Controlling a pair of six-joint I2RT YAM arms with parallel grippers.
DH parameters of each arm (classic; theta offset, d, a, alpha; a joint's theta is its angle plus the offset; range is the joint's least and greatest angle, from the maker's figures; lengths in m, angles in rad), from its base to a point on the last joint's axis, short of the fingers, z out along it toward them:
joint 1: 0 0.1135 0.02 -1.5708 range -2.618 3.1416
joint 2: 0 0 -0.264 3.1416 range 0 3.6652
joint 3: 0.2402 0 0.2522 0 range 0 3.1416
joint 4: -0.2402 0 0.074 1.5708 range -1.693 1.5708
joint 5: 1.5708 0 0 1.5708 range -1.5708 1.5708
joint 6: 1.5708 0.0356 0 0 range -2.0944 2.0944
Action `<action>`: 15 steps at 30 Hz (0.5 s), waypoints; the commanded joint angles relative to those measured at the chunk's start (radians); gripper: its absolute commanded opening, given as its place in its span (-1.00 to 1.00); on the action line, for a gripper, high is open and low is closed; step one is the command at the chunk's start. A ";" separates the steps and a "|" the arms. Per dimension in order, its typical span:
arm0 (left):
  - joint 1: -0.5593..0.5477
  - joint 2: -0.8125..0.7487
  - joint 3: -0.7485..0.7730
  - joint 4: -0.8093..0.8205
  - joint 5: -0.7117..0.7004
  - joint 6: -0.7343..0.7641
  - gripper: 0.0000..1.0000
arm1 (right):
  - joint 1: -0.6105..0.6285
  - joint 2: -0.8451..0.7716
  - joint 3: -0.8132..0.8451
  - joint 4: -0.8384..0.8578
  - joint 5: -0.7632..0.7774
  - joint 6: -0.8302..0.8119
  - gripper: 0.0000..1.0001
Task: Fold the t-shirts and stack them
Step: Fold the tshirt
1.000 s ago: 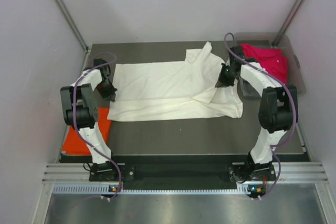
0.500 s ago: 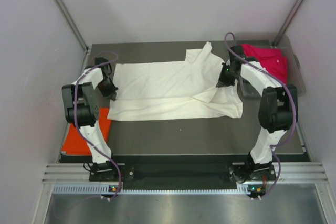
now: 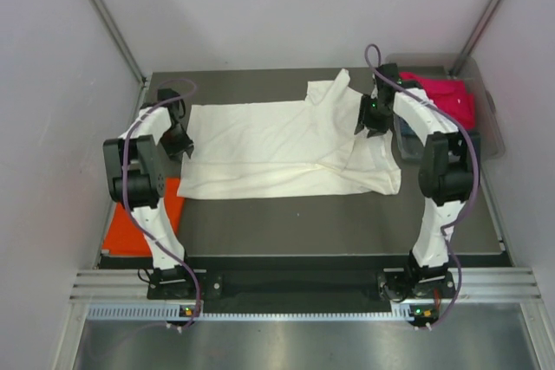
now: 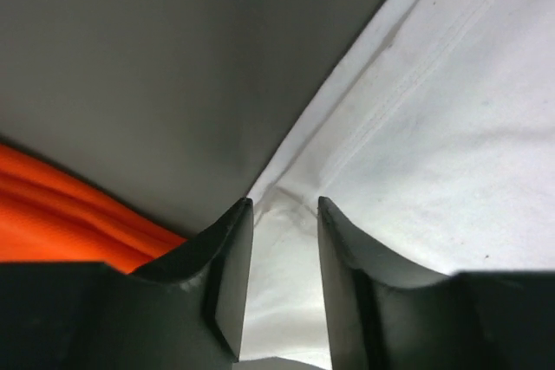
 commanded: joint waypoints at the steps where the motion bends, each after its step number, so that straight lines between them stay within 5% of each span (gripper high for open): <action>1: -0.019 -0.136 0.052 -0.050 -0.109 -0.007 -0.16 | -0.017 -0.068 0.110 -0.130 0.109 -0.133 -0.08; 4: -0.036 -0.337 -0.095 0.005 -0.050 -0.027 0.02 | -0.009 -0.219 -0.094 -0.051 0.089 -0.121 0.37; 10: -0.039 -0.440 -0.293 0.030 0.148 -0.077 -0.43 | 0.009 -0.441 -0.454 0.016 -0.020 -0.097 0.14; 15: -0.037 -0.469 -0.361 0.019 0.181 -0.077 -0.33 | -0.052 -0.544 -0.604 0.020 0.073 -0.121 0.23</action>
